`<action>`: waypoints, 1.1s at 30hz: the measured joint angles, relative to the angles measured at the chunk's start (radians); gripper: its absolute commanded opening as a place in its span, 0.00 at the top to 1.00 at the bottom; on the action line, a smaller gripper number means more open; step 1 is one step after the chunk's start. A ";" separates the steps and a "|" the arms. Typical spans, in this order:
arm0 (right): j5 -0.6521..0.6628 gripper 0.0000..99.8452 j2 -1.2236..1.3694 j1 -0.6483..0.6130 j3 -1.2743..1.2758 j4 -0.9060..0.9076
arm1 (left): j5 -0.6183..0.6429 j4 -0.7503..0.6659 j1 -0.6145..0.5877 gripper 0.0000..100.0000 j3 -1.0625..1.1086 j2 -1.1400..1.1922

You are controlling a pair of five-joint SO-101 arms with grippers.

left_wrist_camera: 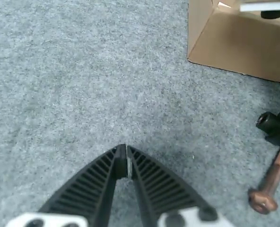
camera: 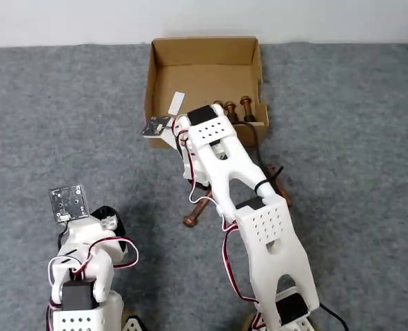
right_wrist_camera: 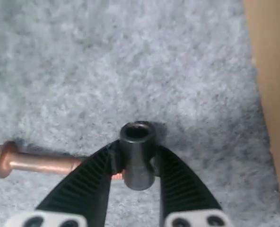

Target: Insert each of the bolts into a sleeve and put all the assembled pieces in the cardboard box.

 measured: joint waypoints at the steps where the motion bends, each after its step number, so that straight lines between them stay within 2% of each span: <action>1: 0.000 0.99 -0.002 0.000 0.000 0.002 | 0.000 0.000 0.000 0.99 0.000 0.000; 8: -0.083 0.99 -0.080 0.003 -0.015 0.152 | 0.000 0.000 0.000 0.99 0.000 0.000; 17: -0.239 0.99 -0.407 0.091 0.005 0.157 | 0.005 0.000 0.000 0.99 0.000 0.000; 22: -0.321 0.99 -0.678 0.149 0.215 0.158 | 0.002 0.000 0.031 0.99 0.000 0.000; 25: -0.433 0.99 -0.861 0.206 0.381 0.158 | -0.087 0.000 0.044 0.99 0.000 0.000; 28: -0.543 0.99 -1.037 0.282 0.555 0.158 | -0.137 0.000 0.051 0.99 -0.038 0.000; 33: -0.675 0.99 -1.306 0.456 0.810 0.158 | -0.149 0.025 0.083 0.99 -0.189 0.003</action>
